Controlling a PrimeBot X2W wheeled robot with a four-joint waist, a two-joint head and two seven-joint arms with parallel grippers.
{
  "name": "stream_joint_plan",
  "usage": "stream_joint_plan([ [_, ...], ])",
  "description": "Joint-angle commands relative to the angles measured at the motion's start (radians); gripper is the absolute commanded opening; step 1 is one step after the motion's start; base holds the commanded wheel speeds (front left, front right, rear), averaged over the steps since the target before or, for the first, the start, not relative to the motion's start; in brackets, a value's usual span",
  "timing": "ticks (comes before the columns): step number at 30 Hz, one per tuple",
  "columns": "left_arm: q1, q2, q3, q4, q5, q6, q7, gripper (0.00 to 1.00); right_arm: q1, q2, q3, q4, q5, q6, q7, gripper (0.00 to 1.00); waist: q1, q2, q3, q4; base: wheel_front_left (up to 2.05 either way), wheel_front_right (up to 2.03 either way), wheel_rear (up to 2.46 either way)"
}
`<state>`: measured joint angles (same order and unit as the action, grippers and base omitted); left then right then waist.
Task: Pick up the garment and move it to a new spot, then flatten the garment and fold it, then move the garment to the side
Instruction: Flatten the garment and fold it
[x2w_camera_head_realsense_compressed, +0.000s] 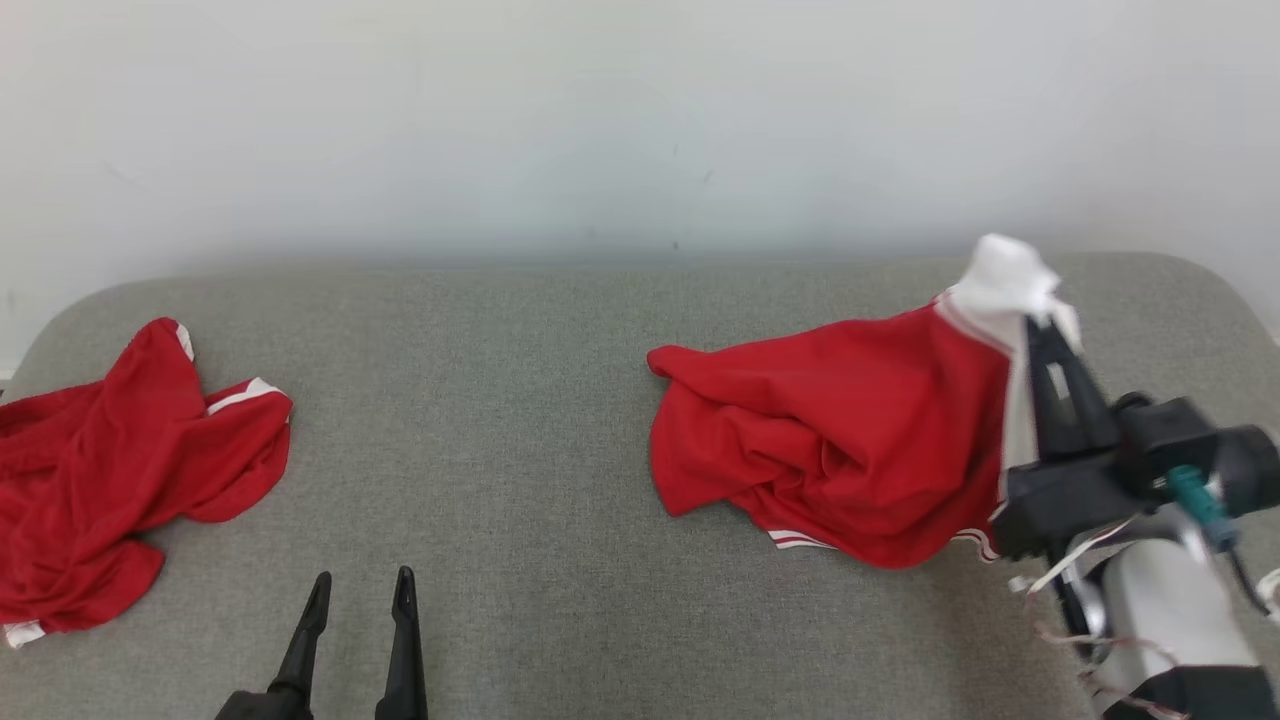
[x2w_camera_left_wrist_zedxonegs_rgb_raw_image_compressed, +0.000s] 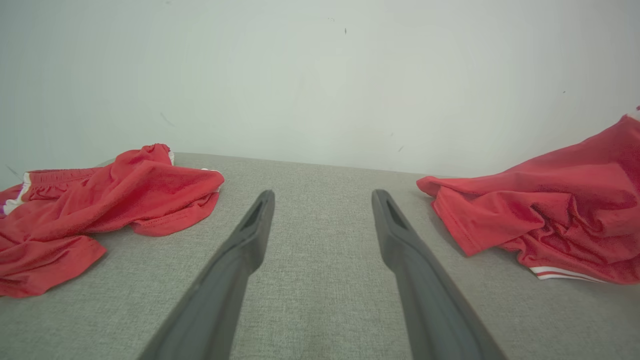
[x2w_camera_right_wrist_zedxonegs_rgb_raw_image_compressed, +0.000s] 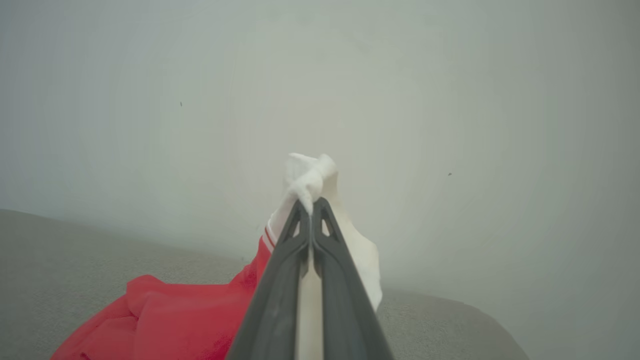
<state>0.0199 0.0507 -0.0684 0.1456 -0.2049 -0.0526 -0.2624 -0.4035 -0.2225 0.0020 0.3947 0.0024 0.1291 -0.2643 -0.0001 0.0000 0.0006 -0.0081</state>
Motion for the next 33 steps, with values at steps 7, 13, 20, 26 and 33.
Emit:
stream_joint_plan([
  [7,0.026,-0.001,-0.016,-0.008,-0.017,0.007,-0.003,1.00,0.127,0.027,0.165,-0.081,0.032,0.003,-0.001,0.00,0.0001,0.0000,-0.016,0.015,0.00,0.00,0.00],
  [13,0.036,-0.001,-0.027,-0.012,-0.027,0.016,-0.003,1.00,0.285,0.029,0.318,-0.145,0.049,0.003,0.004,0.00,0.0001,0.0000,-0.015,0.020,0.00,0.00,0.00],
  [20,0.035,-0.001,-0.028,-0.012,-0.030,0.014,-0.003,1.00,0.452,-0.025,0.458,-0.148,0.045,0.003,0.018,0.00,0.0001,0.0000,-0.009,0.010,0.00,0.00,0.00],
  [26,0.035,-0.001,-0.023,-0.010,-0.032,0.012,-0.003,1.00,0.551,-0.095,0.499,-0.137,0.038,0.003,0.041,0.00,0.0001,0.0000,-0.008,-0.007,0.00,0.00,0.00],
  [33,0.029,-0.001,-0.027,-0.003,-0.038,0.013,-0.003,1.00,0.555,-0.093,0.482,-0.171,0.091,0.002,0.027,1.00,0.0001,0.0000,-0.009,-0.028,0.00,0.00,0.00],
])
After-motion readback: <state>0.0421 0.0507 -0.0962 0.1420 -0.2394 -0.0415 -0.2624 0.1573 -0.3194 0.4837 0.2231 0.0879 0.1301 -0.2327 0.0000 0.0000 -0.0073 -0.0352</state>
